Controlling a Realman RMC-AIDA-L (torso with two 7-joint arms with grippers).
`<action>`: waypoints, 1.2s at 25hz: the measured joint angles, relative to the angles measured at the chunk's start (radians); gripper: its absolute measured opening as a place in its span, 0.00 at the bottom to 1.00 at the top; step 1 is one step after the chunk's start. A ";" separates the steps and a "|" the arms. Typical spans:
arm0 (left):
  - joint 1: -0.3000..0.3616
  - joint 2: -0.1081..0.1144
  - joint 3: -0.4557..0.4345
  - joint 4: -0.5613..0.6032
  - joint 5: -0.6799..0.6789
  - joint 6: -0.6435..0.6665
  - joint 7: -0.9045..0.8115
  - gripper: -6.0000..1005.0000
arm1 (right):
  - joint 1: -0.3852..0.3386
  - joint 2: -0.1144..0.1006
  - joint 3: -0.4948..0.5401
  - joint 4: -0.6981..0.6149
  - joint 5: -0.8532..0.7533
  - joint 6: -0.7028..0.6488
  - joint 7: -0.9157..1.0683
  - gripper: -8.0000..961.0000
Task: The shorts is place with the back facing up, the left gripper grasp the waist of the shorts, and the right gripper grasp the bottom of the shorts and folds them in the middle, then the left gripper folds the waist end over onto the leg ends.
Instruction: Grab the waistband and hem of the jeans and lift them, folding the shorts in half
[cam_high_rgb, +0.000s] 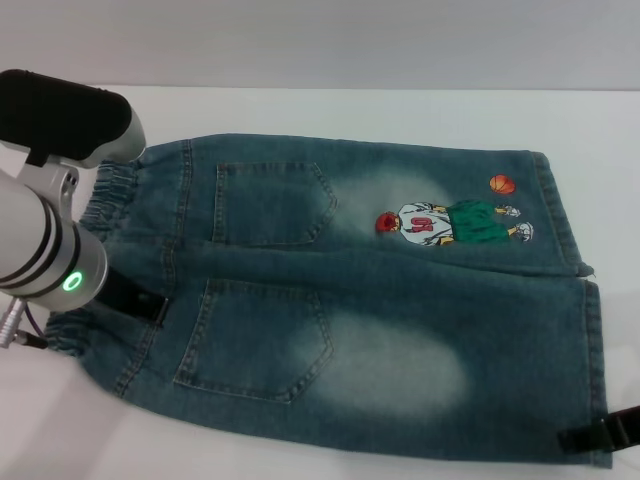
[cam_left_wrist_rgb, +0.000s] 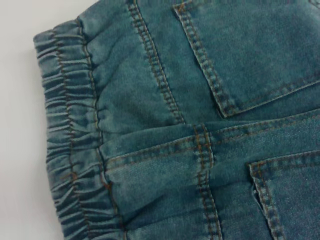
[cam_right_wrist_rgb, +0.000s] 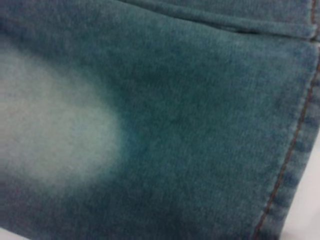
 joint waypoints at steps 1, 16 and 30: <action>0.000 0.000 0.000 0.000 0.000 0.000 0.000 0.03 | -0.002 0.000 -0.003 -0.001 0.001 -0.001 0.000 0.75; -0.007 0.000 0.000 0.006 -0.008 0.010 0.002 0.03 | -0.004 0.001 -0.020 -0.015 0.025 -0.020 0.007 0.75; -0.012 0.000 0.000 0.016 -0.015 0.017 0.002 0.04 | 0.000 -0.003 0.015 -0.023 0.016 -0.013 0.001 0.75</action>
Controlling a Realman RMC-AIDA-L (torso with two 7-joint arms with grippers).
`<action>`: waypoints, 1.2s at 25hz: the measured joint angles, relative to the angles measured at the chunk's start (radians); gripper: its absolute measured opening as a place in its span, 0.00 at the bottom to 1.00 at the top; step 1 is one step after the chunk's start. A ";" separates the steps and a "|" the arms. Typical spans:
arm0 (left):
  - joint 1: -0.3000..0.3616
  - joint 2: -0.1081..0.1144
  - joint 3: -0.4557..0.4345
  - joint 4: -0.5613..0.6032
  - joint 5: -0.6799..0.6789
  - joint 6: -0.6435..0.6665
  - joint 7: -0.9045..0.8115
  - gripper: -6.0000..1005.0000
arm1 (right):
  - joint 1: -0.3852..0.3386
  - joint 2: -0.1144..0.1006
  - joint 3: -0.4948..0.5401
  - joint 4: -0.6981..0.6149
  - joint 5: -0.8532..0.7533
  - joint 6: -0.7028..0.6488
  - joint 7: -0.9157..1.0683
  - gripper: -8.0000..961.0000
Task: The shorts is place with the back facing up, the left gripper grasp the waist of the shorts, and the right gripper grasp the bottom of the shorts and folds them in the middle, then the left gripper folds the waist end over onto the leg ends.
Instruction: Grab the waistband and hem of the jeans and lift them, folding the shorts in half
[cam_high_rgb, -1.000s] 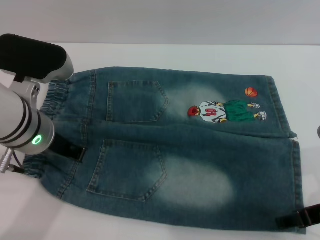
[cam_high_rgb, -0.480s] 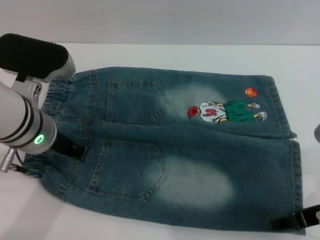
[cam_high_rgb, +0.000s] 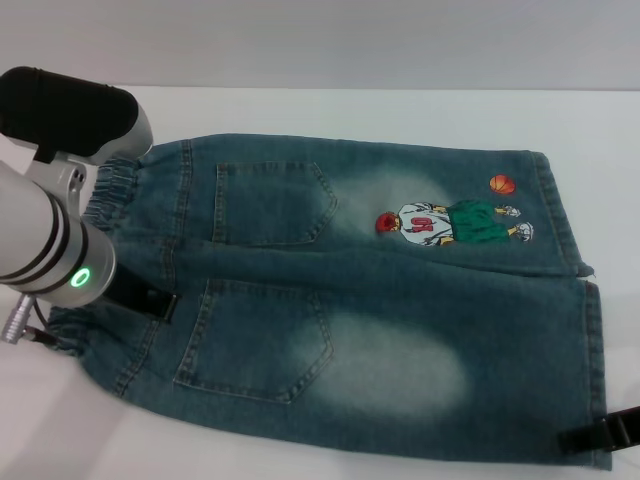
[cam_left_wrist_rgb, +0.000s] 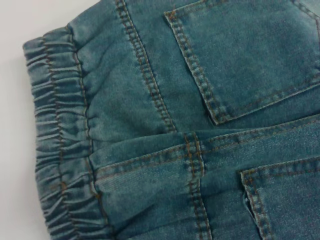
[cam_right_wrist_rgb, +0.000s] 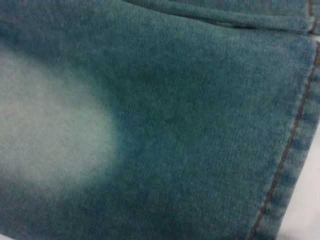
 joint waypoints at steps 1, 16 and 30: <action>-0.001 0.000 0.000 0.000 0.000 0.000 0.000 0.04 | 0.001 0.000 0.000 0.000 -0.002 0.001 0.000 0.75; -0.005 0.000 0.000 0.001 0.000 0.000 0.000 0.04 | -0.006 0.003 -0.024 0.000 0.000 0.010 0.008 0.73; -0.014 -0.001 0.008 0.014 -0.003 0.007 0.000 0.04 | -0.001 0.004 -0.033 -0.002 0.002 -0.010 0.008 0.66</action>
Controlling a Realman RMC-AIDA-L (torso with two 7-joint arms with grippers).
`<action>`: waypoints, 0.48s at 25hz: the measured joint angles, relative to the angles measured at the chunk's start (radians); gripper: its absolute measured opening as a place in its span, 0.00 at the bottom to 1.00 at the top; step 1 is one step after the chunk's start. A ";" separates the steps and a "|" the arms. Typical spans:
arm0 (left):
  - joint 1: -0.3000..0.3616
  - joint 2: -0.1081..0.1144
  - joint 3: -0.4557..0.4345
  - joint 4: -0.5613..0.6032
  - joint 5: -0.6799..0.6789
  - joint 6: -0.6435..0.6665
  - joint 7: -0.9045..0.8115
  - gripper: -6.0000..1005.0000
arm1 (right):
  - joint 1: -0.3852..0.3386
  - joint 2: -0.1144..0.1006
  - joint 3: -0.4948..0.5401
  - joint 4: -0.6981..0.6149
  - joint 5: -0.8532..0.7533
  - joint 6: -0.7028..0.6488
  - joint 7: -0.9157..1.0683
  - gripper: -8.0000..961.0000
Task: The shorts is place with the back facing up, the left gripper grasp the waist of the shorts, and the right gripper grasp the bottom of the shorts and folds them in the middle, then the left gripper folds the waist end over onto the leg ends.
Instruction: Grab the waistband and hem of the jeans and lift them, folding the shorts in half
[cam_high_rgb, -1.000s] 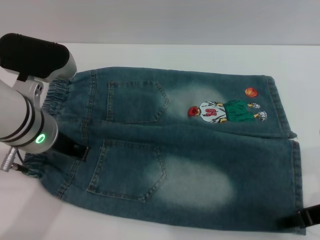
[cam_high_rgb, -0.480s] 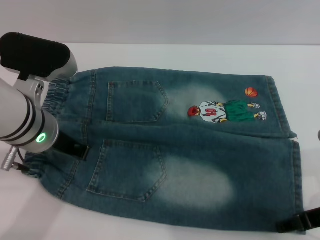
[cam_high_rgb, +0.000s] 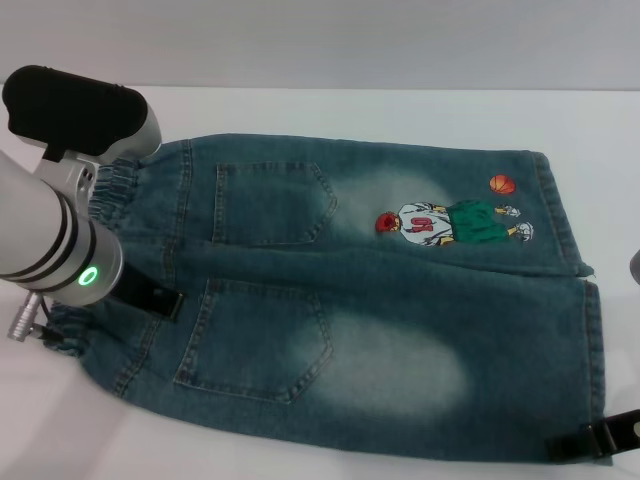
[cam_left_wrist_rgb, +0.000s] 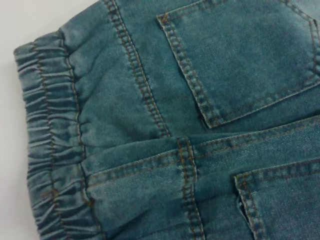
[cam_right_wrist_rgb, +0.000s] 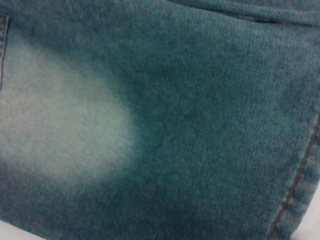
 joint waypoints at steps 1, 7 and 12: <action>0.000 0.000 0.000 0.000 0.000 0.000 0.000 0.04 | 0.000 0.000 0.000 0.000 0.000 -0.002 0.000 0.65; -0.001 0.000 0.000 0.000 -0.006 0.000 -0.001 0.05 | 0.001 0.000 0.000 -0.001 0.019 -0.020 0.000 0.62; -0.001 0.001 0.000 0.000 -0.008 0.000 -0.001 0.05 | 0.004 0.000 0.004 0.004 0.026 -0.021 -0.001 0.59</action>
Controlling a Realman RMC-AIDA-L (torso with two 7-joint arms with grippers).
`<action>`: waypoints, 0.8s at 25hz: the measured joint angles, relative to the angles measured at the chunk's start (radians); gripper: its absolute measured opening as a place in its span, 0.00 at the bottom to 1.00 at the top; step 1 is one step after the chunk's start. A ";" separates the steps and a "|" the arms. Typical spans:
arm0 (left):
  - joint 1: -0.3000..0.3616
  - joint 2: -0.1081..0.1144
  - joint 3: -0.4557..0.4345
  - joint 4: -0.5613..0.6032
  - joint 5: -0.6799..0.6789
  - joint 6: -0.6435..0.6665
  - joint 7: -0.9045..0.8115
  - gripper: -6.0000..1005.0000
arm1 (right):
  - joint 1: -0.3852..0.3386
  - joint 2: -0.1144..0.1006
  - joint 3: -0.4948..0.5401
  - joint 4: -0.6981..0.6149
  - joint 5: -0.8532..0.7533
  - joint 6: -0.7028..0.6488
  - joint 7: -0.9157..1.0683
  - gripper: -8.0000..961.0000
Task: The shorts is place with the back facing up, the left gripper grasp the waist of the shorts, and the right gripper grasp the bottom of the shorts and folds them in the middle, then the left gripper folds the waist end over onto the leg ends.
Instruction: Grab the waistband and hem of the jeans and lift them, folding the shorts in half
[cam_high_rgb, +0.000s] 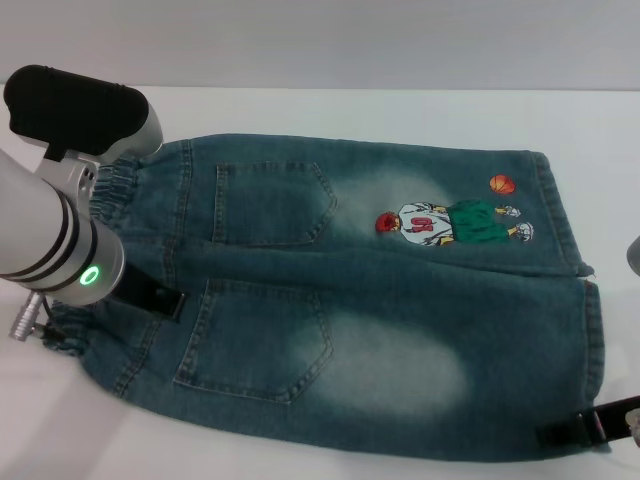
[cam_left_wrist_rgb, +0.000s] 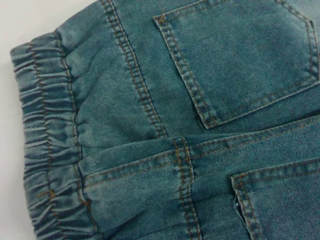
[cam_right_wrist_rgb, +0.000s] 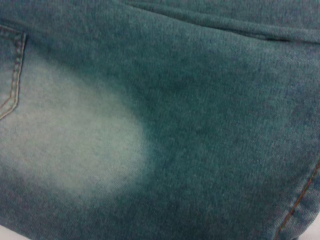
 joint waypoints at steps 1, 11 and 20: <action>0.000 0.000 0.000 0.000 0.000 0.000 0.000 0.05 | 0.001 -0.001 0.001 -0.002 0.006 0.000 -0.003 0.59; 0.000 0.000 0.000 0.000 0.000 0.001 0.002 0.05 | 0.006 -0.001 -0.009 -0.016 0.054 -0.001 -0.073 0.45; 0.001 0.000 -0.003 -0.007 -0.002 0.018 0.003 0.05 | 0.015 -0.001 0.002 0.002 0.063 -0.008 -0.086 0.21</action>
